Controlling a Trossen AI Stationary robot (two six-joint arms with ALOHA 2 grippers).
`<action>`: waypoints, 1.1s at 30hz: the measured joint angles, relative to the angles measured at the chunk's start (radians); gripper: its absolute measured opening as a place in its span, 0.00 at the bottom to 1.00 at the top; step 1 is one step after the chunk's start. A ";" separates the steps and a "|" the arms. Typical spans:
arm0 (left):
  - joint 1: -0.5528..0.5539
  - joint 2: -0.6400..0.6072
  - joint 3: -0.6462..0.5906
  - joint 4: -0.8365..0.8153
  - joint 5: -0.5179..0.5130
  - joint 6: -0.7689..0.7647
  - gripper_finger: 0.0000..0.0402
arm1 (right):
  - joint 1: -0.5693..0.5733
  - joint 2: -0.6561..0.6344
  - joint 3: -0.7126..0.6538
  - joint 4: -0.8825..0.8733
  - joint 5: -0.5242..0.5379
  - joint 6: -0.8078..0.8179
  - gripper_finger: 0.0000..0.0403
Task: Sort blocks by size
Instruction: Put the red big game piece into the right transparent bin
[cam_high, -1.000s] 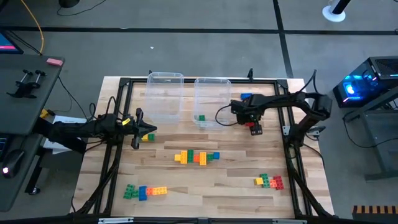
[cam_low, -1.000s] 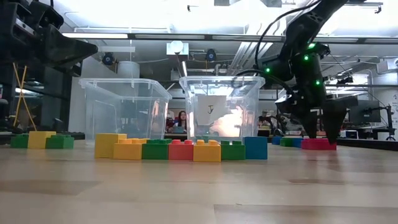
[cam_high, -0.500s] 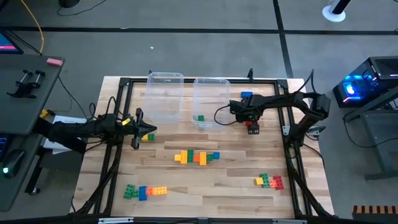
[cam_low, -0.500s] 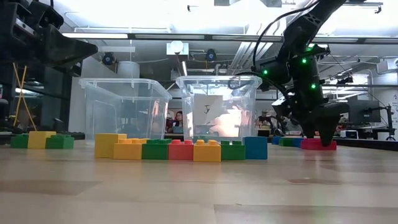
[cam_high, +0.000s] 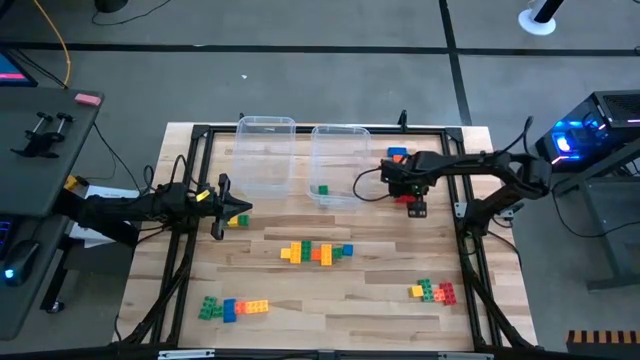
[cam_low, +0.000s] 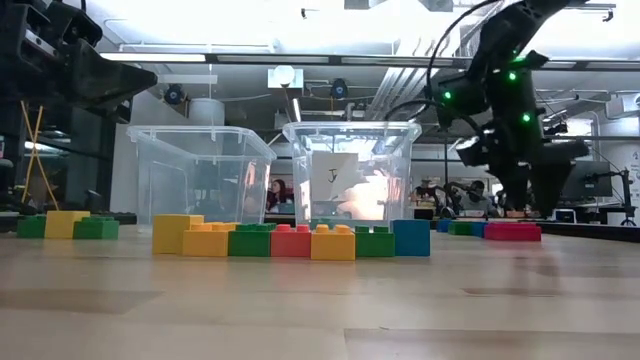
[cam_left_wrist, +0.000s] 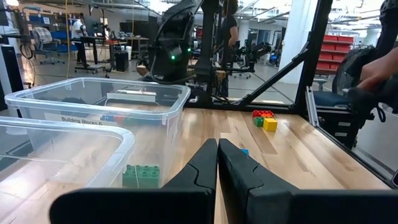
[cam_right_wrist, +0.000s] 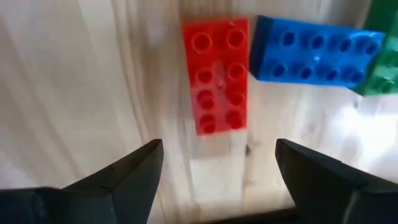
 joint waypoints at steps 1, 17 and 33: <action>0.000 0.000 0.000 0.000 0.000 0.000 0.01 | 0.000 0.000 -0.014 0.030 -0.008 0.000 0.77; 0.000 0.000 0.000 0.000 0.000 0.000 0.01 | 0.000 -0.001 -0.102 0.254 0.000 0.021 0.77; 0.000 0.000 0.000 0.000 0.000 0.000 0.01 | 0.045 -0.015 -0.070 0.105 -0.073 0.299 0.32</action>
